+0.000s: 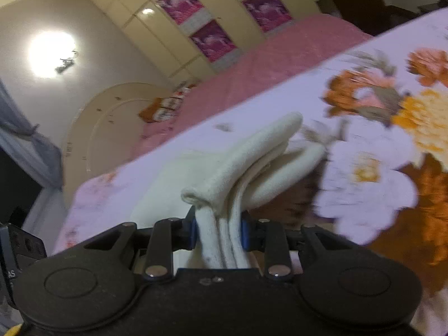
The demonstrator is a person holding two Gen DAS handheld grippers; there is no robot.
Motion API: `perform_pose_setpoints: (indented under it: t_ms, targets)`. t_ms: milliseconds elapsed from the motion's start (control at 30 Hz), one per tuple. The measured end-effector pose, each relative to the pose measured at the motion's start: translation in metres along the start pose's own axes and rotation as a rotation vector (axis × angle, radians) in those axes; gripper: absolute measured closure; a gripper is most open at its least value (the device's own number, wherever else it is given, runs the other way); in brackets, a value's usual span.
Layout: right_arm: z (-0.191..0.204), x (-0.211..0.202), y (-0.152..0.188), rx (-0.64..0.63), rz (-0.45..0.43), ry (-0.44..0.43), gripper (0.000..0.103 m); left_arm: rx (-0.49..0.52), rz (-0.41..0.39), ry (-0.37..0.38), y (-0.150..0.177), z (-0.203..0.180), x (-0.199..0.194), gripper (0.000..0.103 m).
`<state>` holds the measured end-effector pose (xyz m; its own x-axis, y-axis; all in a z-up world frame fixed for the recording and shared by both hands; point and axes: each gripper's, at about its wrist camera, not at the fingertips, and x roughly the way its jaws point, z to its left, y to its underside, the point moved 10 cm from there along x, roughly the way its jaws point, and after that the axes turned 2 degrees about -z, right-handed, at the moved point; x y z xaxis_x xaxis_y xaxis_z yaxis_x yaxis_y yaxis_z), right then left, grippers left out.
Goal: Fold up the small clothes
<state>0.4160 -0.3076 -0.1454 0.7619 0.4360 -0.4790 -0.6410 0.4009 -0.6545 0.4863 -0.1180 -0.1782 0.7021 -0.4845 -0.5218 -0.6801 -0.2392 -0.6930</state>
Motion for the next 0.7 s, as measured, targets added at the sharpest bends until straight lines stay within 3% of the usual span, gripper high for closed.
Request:
perform_pose_setpoints:
  t_ms: [333,500,600,633,700]
  targets:
    - [0.114,0.081,0.028,-0.052,0.049,-0.162,0.075,0.028,-0.111,-0.163,-0.047,0.112,-0.08,0.078]
    - [0.146,0.131,0.054,-0.064,0.074,-0.153,0.075,0.007,-0.09,-0.191,-0.052,0.18,-0.076,0.078]
    - [0.147,0.154,0.073,-0.061,0.107,-0.116,0.075,0.009,-0.04,-0.213,-0.033,0.218,-0.06,0.078]
    - [0.143,0.16,0.08,-0.063,0.122,-0.096,0.075,0.0,-0.014,-0.218,-0.026,0.23,-0.054,0.075]
    - [0.131,0.166,0.092,-0.063,0.138,-0.045,0.074,-0.004,-0.001,-0.218,-0.015,0.245,-0.049,0.054]
